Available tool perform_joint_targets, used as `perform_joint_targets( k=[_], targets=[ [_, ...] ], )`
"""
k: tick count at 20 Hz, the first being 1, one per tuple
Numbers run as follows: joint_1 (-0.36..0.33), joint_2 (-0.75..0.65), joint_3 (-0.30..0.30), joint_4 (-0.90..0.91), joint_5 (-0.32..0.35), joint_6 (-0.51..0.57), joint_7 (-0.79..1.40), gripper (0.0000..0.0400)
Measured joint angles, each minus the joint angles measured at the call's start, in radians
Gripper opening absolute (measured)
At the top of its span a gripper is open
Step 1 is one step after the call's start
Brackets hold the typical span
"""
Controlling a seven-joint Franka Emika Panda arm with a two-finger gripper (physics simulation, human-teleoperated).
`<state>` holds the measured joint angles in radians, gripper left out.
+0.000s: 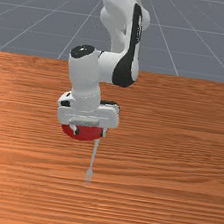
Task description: Put the fork on the plate
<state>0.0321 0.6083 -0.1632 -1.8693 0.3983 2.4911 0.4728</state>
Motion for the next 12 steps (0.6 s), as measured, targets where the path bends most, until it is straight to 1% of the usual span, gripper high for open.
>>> perform_joint_targets(
  k=[1, 2, 4, 8, 12],
  targets=[
    [0.000, 0.037, 0.006, 0.005, 0.020, 0.101, -0.003, 0.0397],
    [0.004, 0.072, 0.010, 0.010, 0.033, 0.172, 0.001, 0.0398],
    [0.014, 0.125, 0.017, 0.014, 0.045, 0.247, 0.009, 0.0399],
    [0.035, 0.173, 0.028, 0.018, 0.049, 0.296, 0.019, 0.0400],
    [0.037, 0.185, 0.022, 0.026, 0.048, 0.325, 0.060, 0.0365]
  ],
)
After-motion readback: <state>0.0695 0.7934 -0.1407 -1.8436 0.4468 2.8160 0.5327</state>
